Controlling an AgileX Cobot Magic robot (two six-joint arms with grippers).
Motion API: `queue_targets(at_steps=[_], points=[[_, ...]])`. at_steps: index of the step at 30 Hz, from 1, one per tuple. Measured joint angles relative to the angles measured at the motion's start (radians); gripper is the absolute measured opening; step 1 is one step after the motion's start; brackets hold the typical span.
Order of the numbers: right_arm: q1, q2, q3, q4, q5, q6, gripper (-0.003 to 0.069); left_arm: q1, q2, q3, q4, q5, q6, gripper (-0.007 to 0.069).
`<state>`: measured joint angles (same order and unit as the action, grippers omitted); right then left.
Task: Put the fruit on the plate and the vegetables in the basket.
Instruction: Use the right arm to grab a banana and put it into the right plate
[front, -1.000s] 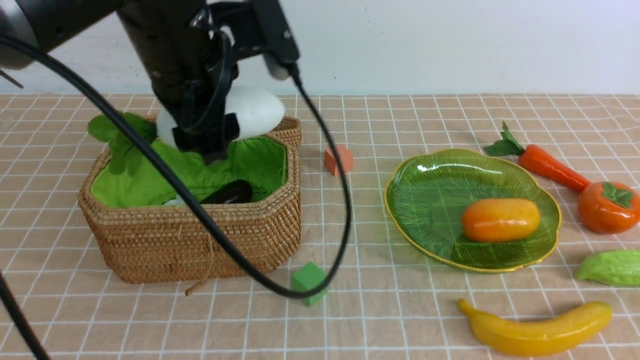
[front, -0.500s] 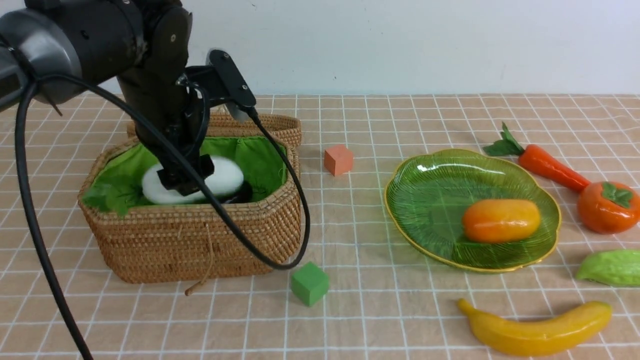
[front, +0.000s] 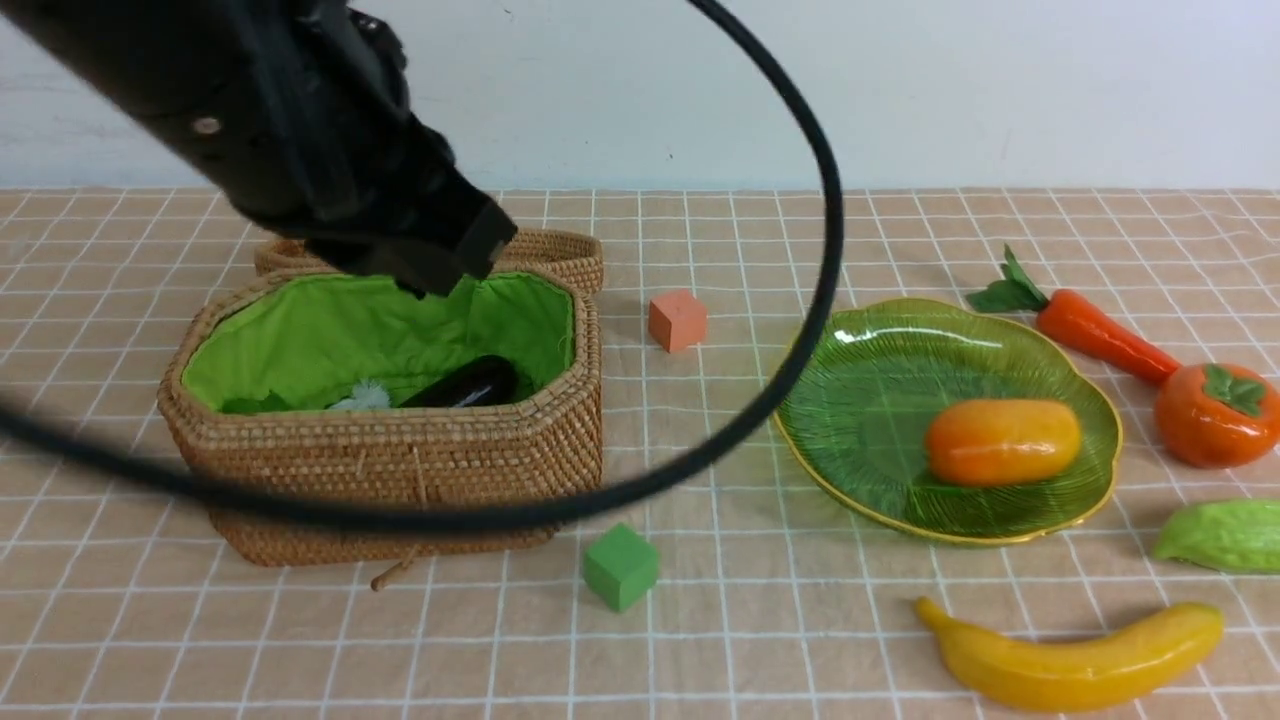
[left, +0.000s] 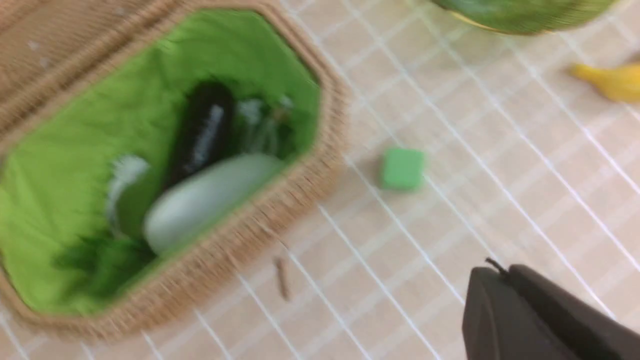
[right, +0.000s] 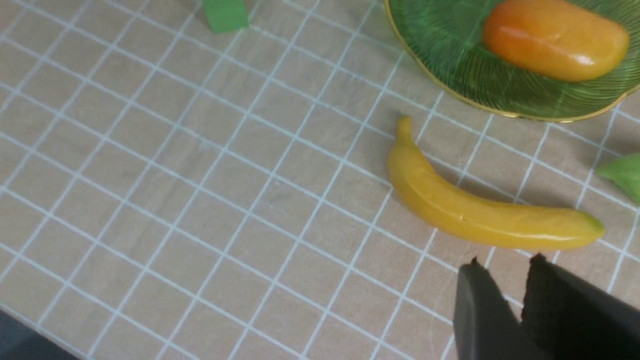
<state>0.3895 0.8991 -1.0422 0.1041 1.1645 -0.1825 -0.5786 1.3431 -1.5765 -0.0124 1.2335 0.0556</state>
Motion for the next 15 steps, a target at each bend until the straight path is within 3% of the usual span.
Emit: queue_targets(at_steps=[3, 9, 15], points=[[0.0, 0.058, 0.0, 0.002, 0.0, -0.034, 0.0157, -0.027, -0.073, 0.078, -0.017, -0.002, -0.024, -0.0013], [0.0, 0.261, 0.0, 0.003, -0.005, -0.161, 0.0218, -0.066, -0.345, 0.452, -0.125, -0.13, -0.037, -0.0013], [0.0, 0.499, 0.0, -0.015, -0.059, -0.325, 0.0382, -0.066, -0.64, 0.79, -0.256, -0.36, 0.086, -0.0013]])
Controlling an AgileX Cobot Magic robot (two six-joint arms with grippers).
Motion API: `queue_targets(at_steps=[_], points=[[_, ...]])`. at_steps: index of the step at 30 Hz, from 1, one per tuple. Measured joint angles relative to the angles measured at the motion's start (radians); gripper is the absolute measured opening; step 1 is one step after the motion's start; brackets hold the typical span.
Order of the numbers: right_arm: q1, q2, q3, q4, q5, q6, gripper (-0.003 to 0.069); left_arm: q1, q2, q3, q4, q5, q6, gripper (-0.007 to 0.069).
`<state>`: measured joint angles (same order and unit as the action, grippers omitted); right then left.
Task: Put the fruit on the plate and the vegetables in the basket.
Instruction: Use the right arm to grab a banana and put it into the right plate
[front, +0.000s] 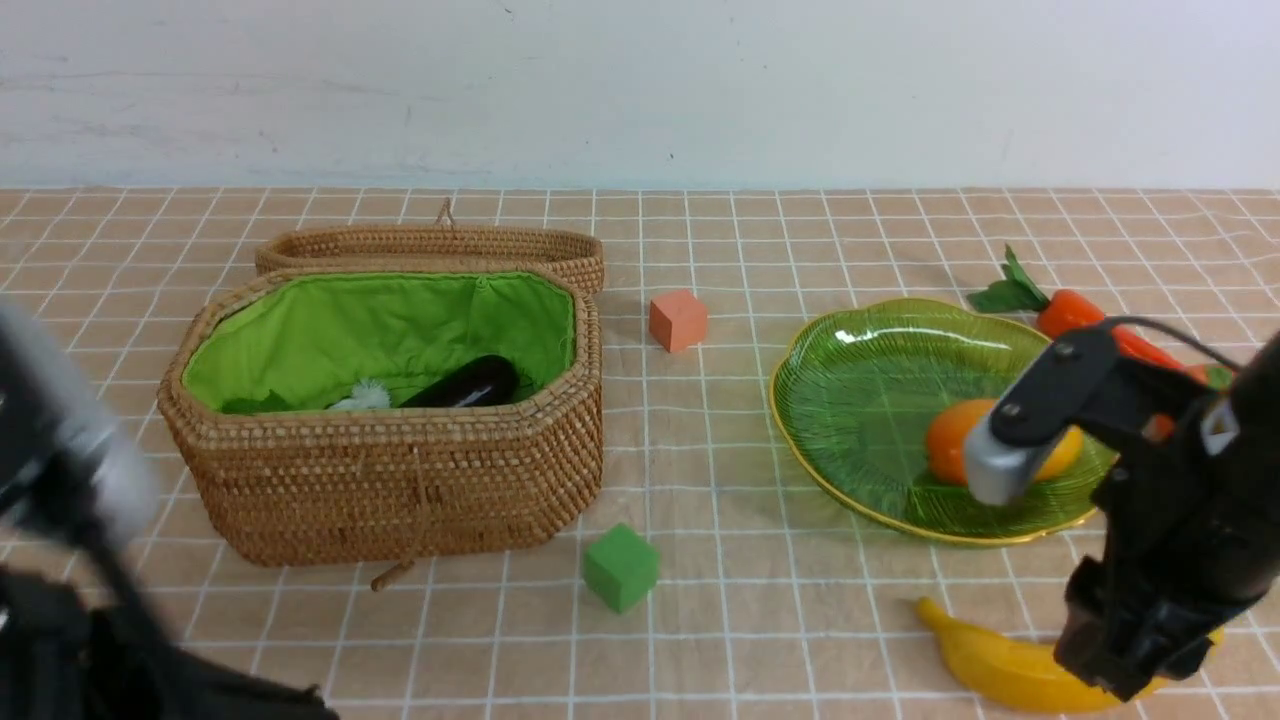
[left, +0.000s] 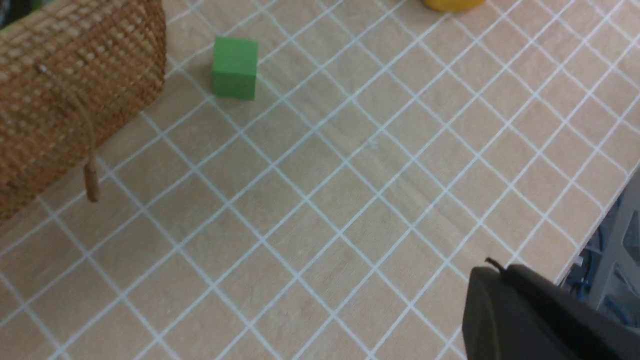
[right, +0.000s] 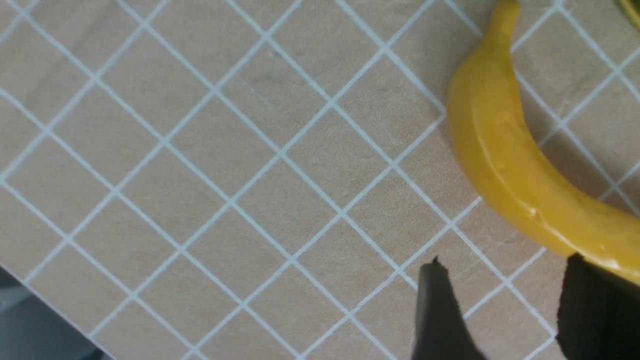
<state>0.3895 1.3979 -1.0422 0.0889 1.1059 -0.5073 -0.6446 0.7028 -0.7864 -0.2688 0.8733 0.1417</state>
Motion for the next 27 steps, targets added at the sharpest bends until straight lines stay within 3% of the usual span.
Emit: queue_targets(at_steps=[3, 6, 13, 17, 21, 25, 27], points=[[0.0, 0.133, 0.0, -0.036, -0.057, -0.115, 0.0482, 0.0, -0.148, 0.104, -0.11, -0.107, 0.096, -0.0013], [0.0, 0.221, 0.0, -0.089, -0.111, -0.171, 0.0539, 0.0, -0.23, 0.133, -0.167, -0.137, 0.168, -0.0013], [0.0, 0.352, 0.0, -0.207, -0.222, -0.195, 0.0568, 0.0, -0.278, 0.14, -0.191, -0.139, 0.225, -0.0013], [0.0, 0.412, -0.003, -0.217, -0.231, -0.222, 0.0547, 0.0, -0.278, 0.14, -0.192, -0.139, 0.225, -0.0013], [0.0, 0.427, -0.014, -0.211, -0.217, -0.248, 0.0478, 0.0, -0.278, 0.14, -0.192, -0.139, 0.225, -0.0013], [0.006, 0.424, -0.022, -0.17, -0.193, -0.247, 0.0316, 0.0, -0.278, 0.14, -0.192, -0.139, 0.225, -0.0013], [0.021, 0.403, -0.041, -0.112, -0.157, -0.226, 0.032, 0.0, -0.278, 0.14, -0.197, -0.139, 0.225, -0.0013]])
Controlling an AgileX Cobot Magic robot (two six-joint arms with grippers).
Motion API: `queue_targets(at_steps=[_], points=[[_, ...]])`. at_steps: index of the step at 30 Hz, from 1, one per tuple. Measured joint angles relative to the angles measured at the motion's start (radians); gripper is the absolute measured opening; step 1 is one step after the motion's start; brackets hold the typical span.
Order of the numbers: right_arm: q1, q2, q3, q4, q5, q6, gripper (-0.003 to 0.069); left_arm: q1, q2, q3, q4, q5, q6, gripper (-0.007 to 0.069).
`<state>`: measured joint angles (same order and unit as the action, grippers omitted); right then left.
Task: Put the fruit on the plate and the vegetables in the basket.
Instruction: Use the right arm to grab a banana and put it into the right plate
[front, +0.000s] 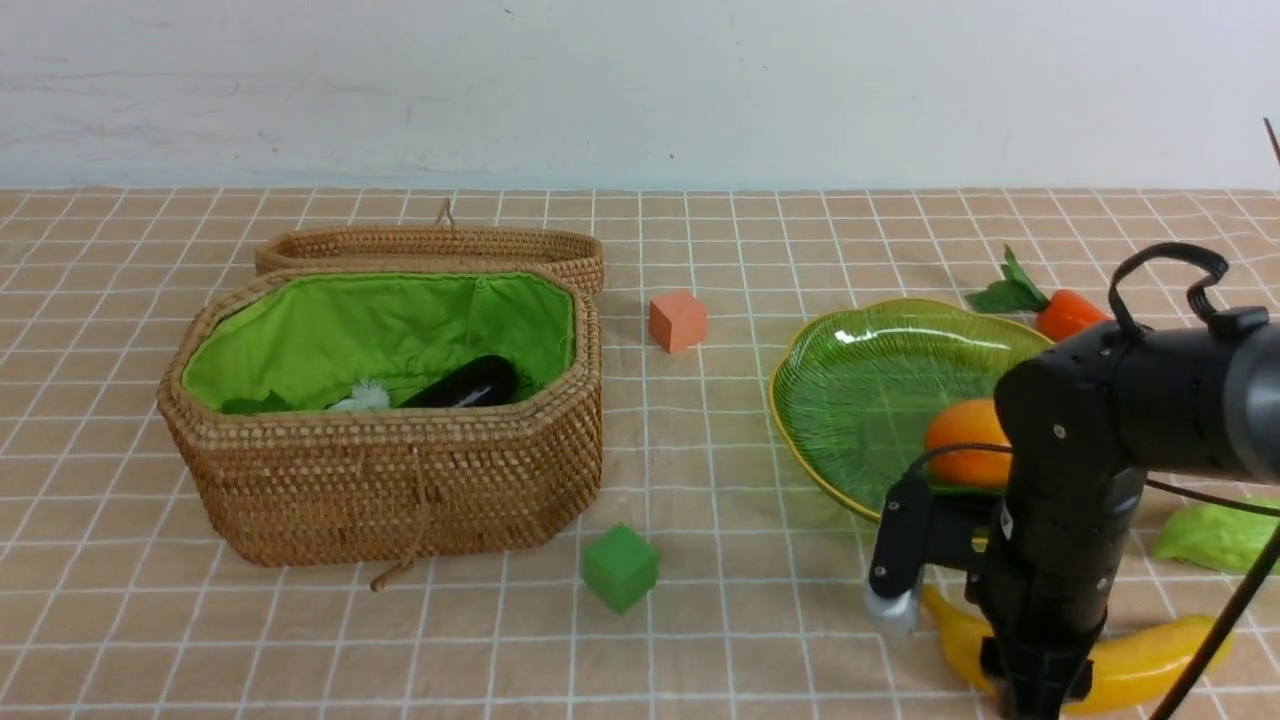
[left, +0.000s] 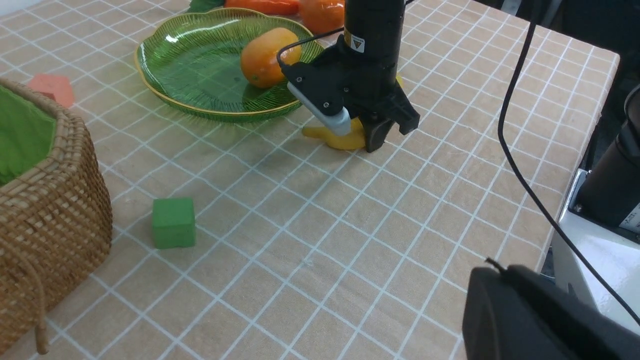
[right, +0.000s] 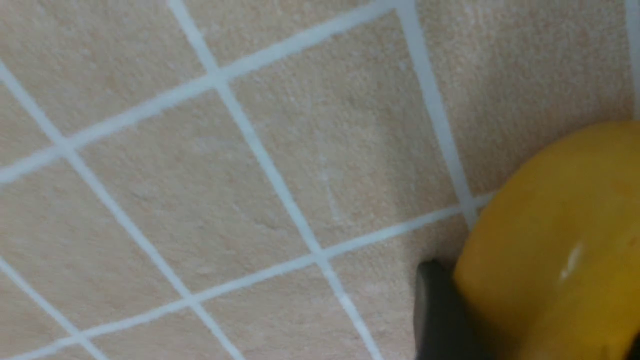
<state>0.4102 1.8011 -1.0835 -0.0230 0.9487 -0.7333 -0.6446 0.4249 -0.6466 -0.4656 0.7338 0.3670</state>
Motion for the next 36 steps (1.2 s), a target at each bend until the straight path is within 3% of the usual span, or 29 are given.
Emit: queue_targets(at_steps=[3, 6, 7, 10, 12, 13, 17, 23, 28, 36], points=[[0.035, -0.053, -0.053, 0.075, 0.058, 0.058, 0.032, 0.0, 0.0, 0.0, -0.004, 0.0, 0.0, -0.0013], [0.057, -0.112, -0.157, 0.149, 0.046, 0.199, 0.032, 0.0, 0.0, 0.0, -0.009, -0.019, 0.0, -0.0013], [0.053, -0.119, -0.225, 0.157, 0.004, 0.295, 0.032, 0.0, 0.0, 0.0, -0.011, -0.041, 0.0, -0.0013], [0.004, -0.085, -0.34, 0.169, -0.128, 0.56, 0.032, 0.0, 0.0, 0.0, -0.011, -0.072, 0.0, -0.0013], [-0.013, -0.066, -0.375, 0.176, -0.156, 0.625, 0.032, 0.0, 0.0, 0.0, -0.011, -0.076, 0.0, -0.0013], [-0.056, -0.014, -0.429, 0.185, -0.203, 0.747, 0.032, 0.0, 0.0, 0.0, -0.011, -0.08, 0.0, -0.0013], [-0.139, 0.128, -0.553, 0.241, -0.24, 0.912, 0.032, 0.0, 0.0, 0.0, -0.011, -0.097, 0.001, -0.0013], [-0.194, 0.269, -0.648, 0.35, -0.246, 0.961, 0.032, 0.0, 0.0, 0.0, -0.014, -0.16, 0.003, -0.0013], [-0.208, 0.301, -0.659, 0.37, -0.259, 0.961, 0.0338, 0.0, 0.0, 0.0, -0.019, -0.208, 0.003, -0.0013], [-0.212, 0.26, -0.665, 0.366, -0.193, 0.927, 0.0572, 0.0, 0.0, 0.0, -0.02, -0.244, 0.003, -0.0013]])
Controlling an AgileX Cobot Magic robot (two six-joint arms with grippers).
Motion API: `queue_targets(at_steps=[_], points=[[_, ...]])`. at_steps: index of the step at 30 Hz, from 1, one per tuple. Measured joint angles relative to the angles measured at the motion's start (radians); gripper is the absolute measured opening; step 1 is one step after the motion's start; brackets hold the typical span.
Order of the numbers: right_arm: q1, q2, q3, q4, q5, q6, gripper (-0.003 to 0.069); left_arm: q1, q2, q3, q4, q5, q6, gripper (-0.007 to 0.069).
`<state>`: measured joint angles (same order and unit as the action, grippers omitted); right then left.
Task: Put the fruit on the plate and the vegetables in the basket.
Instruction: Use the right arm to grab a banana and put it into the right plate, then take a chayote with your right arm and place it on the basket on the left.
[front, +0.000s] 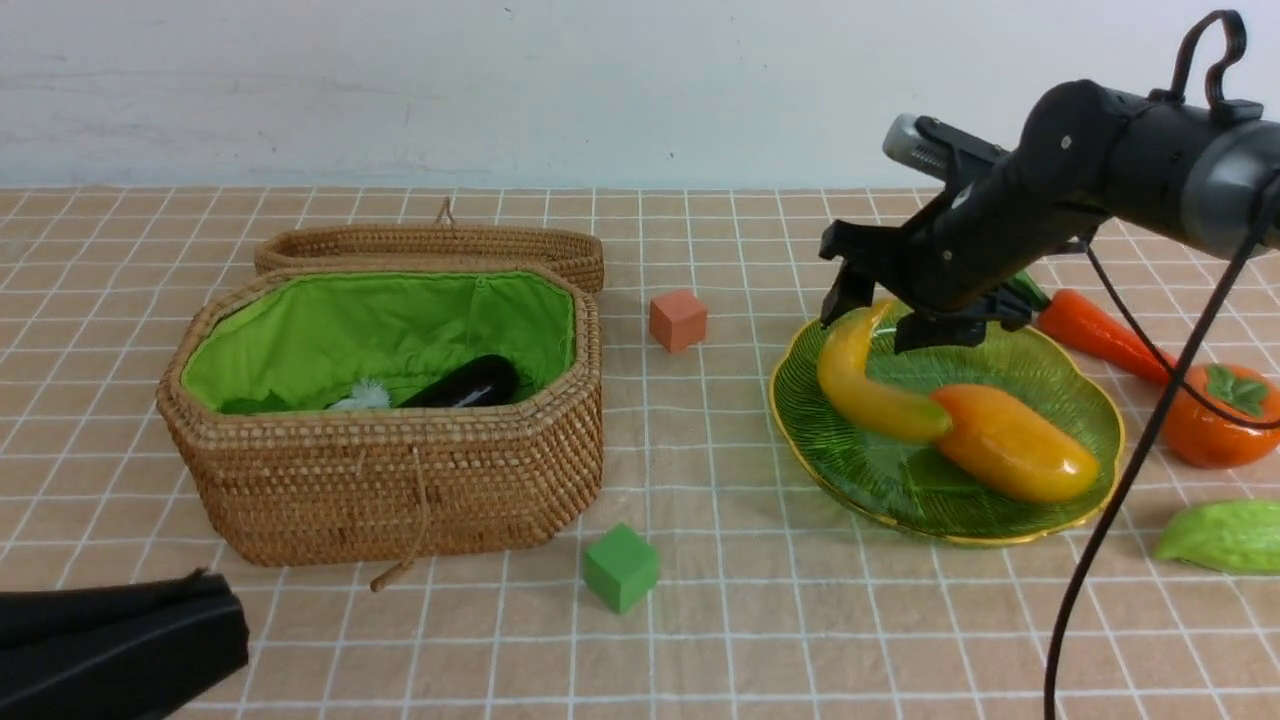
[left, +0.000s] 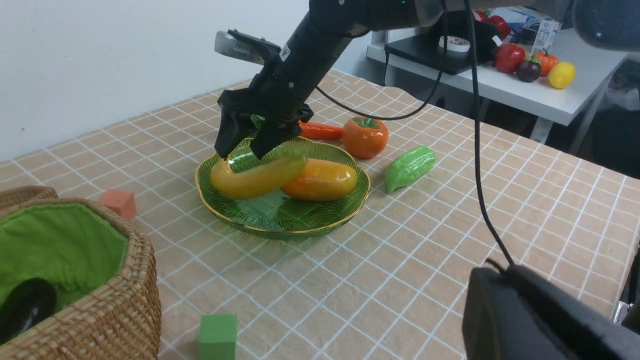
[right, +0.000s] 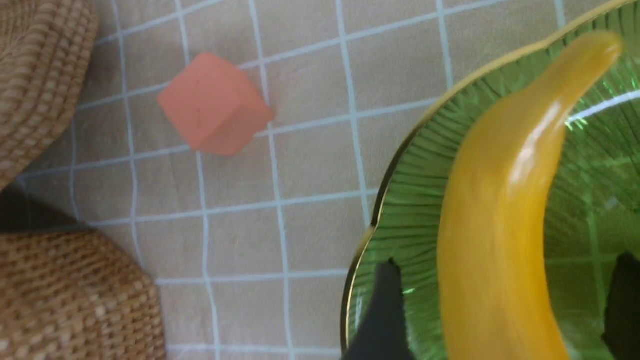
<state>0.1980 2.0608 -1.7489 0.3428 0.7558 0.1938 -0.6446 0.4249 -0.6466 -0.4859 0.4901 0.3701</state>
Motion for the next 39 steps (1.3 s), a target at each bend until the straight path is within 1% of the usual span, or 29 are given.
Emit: queue_targets(at_steps=[2, 4, 5, 7, 8, 9, 11, 12, 13, 14, 15, 17, 18, 19, 21, 23, 25, 26, 27, 28, 29, 33, 36, 37, 39], points=[[-0.004, -0.038, 0.0, -0.002, 0.051, -0.032, 0.0583, 0.0, 0.0, 0.0, -0.001, -0.003, 0.0, -0.0013], [-0.01, -0.074, -0.001, -0.016, 0.093, -0.063, 0.0577, 0.0, 0.0, 0.0, -0.002, -0.003, 0.0, -0.0013], [-0.013, -0.098, -0.002, -0.037, 0.119, -0.083, 0.0563, 0.0, 0.0, 0.0, -0.003, -0.003, 0.0, -0.0013], [-0.023, -0.18, -0.003, -0.119, 0.214, -0.141, 0.0508, 0.0, 0.0, 0.0, -0.003, -0.002, 0.0, -0.0013], [-0.023, -0.18, -0.003, -0.138, 0.223, -0.144, 0.0495, 0.0, 0.0, 0.0, -0.003, -0.002, 0.0, -0.0013], [-0.03, -0.222, -0.004, -0.201, 0.281, -0.164, 0.0448, 0.0, 0.0, 0.0, -0.003, 0.001, 0.0, -0.0013], [-0.043, -0.281, -0.005, -0.335, 0.405, -0.174, 0.0332, 0.0, 0.0, 0.0, -0.003, 0.009, 0.0, -0.0013], [-0.051, -0.296, -0.005, -0.372, 0.429, -0.174, 0.0288, 0.0, 0.0, 0.0, -0.003, 0.017, 0.0, -0.0013], [-0.053, -0.302, -0.005, -0.389, 0.442, -0.175, 0.0276, 0.0, 0.0, 0.0, -0.003, 0.019, 0.0, -0.0013], [-0.073, -0.321, 0.001, -0.432, 0.466, -0.184, 0.0198, 0.0, 0.0, 0.0, -0.003, 0.025, 0.0, -0.0013], [-0.091, -0.338, 0.018, -0.456, 0.469, -0.194, 0.0143, 0.0, 0.0, 0.0, -0.003, 0.028, 0.0, -0.0013], [-0.133, -0.37, 0.072, -0.475, 0.47, -0.199, 0.0046, 0.0, 0.0, 0.0, -0.003, 0.044, 0.0, -0.0013], [-0.173, -0.389, 0.13, -0.48, 0.472, -0.204, 0.0005, 0.0, 0.0, 0.0, -0.003, 0.054, 0.0, -0.0013], [-0.179, -0.391, 0.139, -0.481, 0.472, -0.206, 0.0001, 0.0, 0.0, 0.0, -0.003, 0.055, 0.0, -0.0013], [-0.257, -0.399, 0.246, -0.487, 0.474, -0.24, -0.0012, 0.0, 0.0, 0.0, -0.003, 0.072, 0.0, -0.0013], [-0.319, -0.396, 0.335, -0.481, 0.445, -0.289, 0.0001, 0.0, 0.0, 0.0, -0.002, 0.079, 0.001, -0.0013], [-0.357, -0.393, 0.393, -0.471, 0.384, -0.365, 0.0028, 0.0, 0.0, 0.0, 0.0, 0.081, 0.001, -0.0013], [-0.374, -0.389, 0.429, -0.455, 0.347, -0.42, 0.0069, 0.0, 0.0, 0.0, 0.003, 0.085, 0.001, -0.0013], [-0.376, -0.387, 0.434, -0.455, 0.336, -0.436, 0.0076, 0.0, 0.0, 0.0, 0.003, 0.088, 0.001, -0.0013], [-0.381, -0.382, 0.449, -0.448, 0.32, -0.471, 0.0115, 0.0, 0.0, 0.0, 0.005, 0.092, 0.001, -0.0013], [-0.385, -0.372, 0.471, -0.443, 0.291, -0.532, 0.0182, 0.0, 0.0, 0.0, 0.009, 0.101, 0.001, -0.0013], [-0.385, -0.33, 0.49, -0.457, 0.221, -0.712, 0.041, 0.0, 0.0, 0.0, 0.015, 0.128, 0.001, -0.0013], [-0.385, -0.287, 0.49, -0.464, 0.194, -0.82, 0.0581, 0.0, 0.0, 0.0, 0.023, 0.132, 0.001, -0.0011], [-0.385, -0.273, 0.49, -0.467, 0.181, -0.863, 0.0624, 0.0, 0.0, 0.0, 0.025, 0.132, 0.001, -0.0011], [-0.385, -0.228, 0.491, -0.467, 0.139, -0.972, 0.0667, 0.0, 0.0, 0.0, 0.033, 0.132, 0.001, -0.001]])
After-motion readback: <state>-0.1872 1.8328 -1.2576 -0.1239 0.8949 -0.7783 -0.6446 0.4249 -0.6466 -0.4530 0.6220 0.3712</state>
